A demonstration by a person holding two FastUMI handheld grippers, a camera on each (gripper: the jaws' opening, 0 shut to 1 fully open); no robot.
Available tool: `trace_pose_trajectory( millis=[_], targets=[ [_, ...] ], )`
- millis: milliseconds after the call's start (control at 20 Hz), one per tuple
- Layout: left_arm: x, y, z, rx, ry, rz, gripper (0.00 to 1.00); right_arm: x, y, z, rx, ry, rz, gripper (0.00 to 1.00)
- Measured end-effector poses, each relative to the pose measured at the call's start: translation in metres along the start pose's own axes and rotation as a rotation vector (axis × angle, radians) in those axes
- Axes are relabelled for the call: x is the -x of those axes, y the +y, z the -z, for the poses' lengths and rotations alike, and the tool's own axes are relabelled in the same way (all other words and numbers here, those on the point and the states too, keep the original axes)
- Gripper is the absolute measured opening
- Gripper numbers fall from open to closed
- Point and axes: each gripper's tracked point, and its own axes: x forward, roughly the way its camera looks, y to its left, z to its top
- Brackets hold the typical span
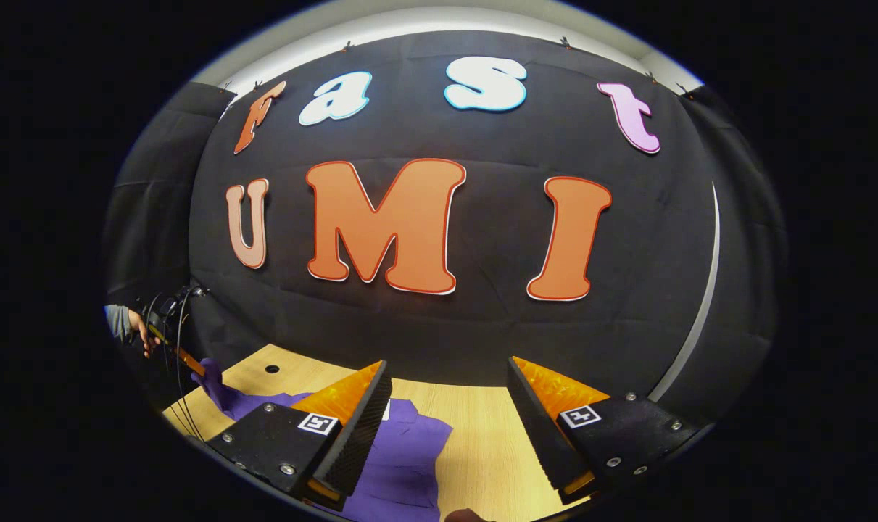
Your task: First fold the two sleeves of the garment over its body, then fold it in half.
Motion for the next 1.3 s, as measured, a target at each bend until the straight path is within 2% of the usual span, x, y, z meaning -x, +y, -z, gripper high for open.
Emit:
trace_pose_trajectory(
  millis=[400, 850, 1200, 1300],
  targets=[
    [0.004, -0.142, -0.036, -0.180, -0.024, 0.111, 0.02, 0.008, -0.037, 0.017, -0.048, 0.008, 0.039, 0.95],
    [-0.009, -0.322, -0.046, -0.391, -0.006, 0.250, 0.02, 0.020, -0.063, 0.039, -0.089, 0.024, 0.081, 0.95],
    [-0.038, -0.424, -0.029, -0.455, 0.041, 0.338, 0.02, 0.028, -0.087, 0.055, -0.123, 0.051, 0.109, 0.95],
    [-0.049, -0.437, -0.027, -0.475, 0.032, 0.327, 0.02, 0.030, -0.094, 0.060, -0.133, 0.059, 0.118, 0.95]
  ],
)
